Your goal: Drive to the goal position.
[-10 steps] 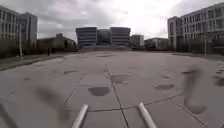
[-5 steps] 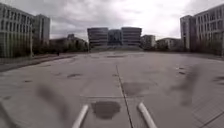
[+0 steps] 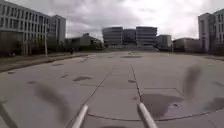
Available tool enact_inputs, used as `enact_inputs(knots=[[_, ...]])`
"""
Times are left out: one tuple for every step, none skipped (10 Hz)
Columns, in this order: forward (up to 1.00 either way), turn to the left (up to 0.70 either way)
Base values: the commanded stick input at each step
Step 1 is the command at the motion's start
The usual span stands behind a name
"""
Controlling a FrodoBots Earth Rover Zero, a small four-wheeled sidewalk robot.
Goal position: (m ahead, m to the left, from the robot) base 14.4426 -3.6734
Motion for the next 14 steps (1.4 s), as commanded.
enact_inputs(knots=[[1.00, 0.00], [1.00, 0.00], [1.00, 0.00], [1.00, 0.00], [1.00, 0.00], [1.00, 0.00], [1.00, -0.05], [1.00, -0.27], [1.00, -0.27], [1.00, -0.27], [1.00, -0.16], [1.00, 0.00], [1.00, 0.00], [1.00, 0.00]])
